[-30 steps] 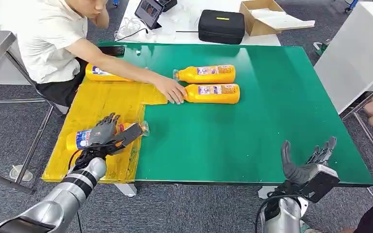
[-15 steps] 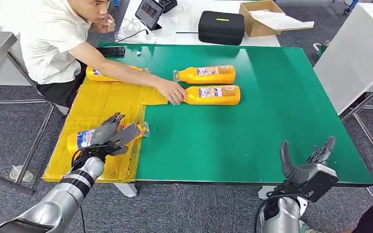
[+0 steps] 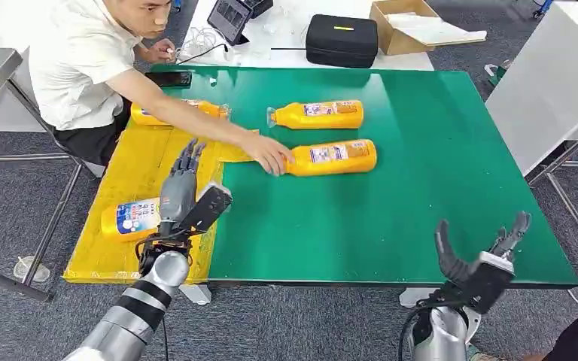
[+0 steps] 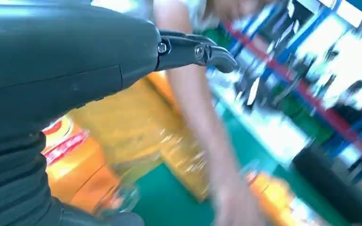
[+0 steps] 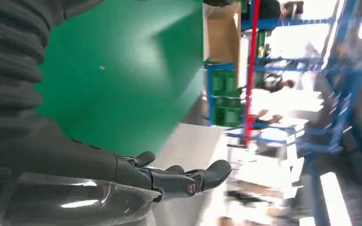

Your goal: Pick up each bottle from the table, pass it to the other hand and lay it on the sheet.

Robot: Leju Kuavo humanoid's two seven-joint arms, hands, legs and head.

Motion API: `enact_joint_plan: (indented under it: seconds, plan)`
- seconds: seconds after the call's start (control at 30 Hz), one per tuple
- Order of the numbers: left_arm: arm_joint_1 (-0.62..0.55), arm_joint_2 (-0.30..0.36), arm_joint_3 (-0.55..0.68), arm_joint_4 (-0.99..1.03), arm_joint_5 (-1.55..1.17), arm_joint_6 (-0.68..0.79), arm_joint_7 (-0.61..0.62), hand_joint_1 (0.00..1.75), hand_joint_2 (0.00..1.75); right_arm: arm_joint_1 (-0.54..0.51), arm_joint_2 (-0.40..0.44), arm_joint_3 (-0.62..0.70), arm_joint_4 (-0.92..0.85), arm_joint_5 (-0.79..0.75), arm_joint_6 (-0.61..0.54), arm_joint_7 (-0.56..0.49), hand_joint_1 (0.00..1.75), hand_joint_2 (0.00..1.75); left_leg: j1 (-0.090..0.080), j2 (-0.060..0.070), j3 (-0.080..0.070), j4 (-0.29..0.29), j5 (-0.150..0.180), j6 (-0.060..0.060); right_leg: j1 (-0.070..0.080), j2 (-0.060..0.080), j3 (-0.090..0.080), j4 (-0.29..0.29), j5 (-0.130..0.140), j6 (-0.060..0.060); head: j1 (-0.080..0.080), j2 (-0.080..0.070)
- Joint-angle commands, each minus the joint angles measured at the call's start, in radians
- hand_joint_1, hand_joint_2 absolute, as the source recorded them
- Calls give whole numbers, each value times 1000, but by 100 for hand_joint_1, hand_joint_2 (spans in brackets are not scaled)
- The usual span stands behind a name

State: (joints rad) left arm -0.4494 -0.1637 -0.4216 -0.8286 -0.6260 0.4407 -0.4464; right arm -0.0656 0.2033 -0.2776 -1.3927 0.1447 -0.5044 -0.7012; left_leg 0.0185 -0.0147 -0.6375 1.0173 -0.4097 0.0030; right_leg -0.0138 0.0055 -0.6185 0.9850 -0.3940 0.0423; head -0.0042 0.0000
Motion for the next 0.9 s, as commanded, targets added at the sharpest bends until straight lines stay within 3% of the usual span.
enact_joint_plan:
  seconds: [0.03, 0.1, 0.23, 0.3, 0.4, 0.67, 0.9]
  plan:
    - [21, 21, -65, -65, 30, 25, -27, 0, 175, -172, -176, 286, 401, 262, -114, 3, 0, 175, 1, 6, 3, 0, -1, 1, 1, 5, 2, -2, 2, -1, 0, 0]
    - [47, 5, -64, -99, 62, 9, -36, 0, 175, -255, -221, 363, 566, 501, -166, 100, 0, 175, 0, 9, 6, -1, -1, 2, 1, 7, 4, -3, 2, -1, 0, 0]
    - [116, -34, -89, -164, 118, 13, -19, 0, 175, -355, -253, 402, 743, 667, -193, 185, 0, 175, -1, 7, 4, -1, 0, 2, 0, 5, 4, -2, 1, 0, -1, 0]
    - [163, -67, -74, -199, 259, -83, -5, 0, 175, -351, -266, 390, 746, 744, -194, 237, 0, 175, -1, 8, 7, -1, -1, 3, 0, 5, 6, -3, 1, 0, 0, 0]
    - [243, -81, -159, -240, 373, -127, 8, 0, 175, -362, -288, 410, 810, 769, -158, 265, 0, 175, -1, 2, 5, -1, -1, 2, -1, 0, 6, -2, -1, 0, 0, 0]
    - [221, -74, -207, -210, 411, -79, 1, 0, 175, -388, -285, 460, 871, 791, -55, 286, 0, 175, -1, 1, -3, 0, 0, 2, -1, -1, -1, -1, 0, 0, 0, 0]
    - [235, -56, -231, -272, 439, -91, 1, 0, 175, -376, -290, 516, 862, 810, 33, 316, 0, 175, -1, 2, 1, 0, -1, 2, 0, 0, 1, -1, -1, 0, 0, 0]
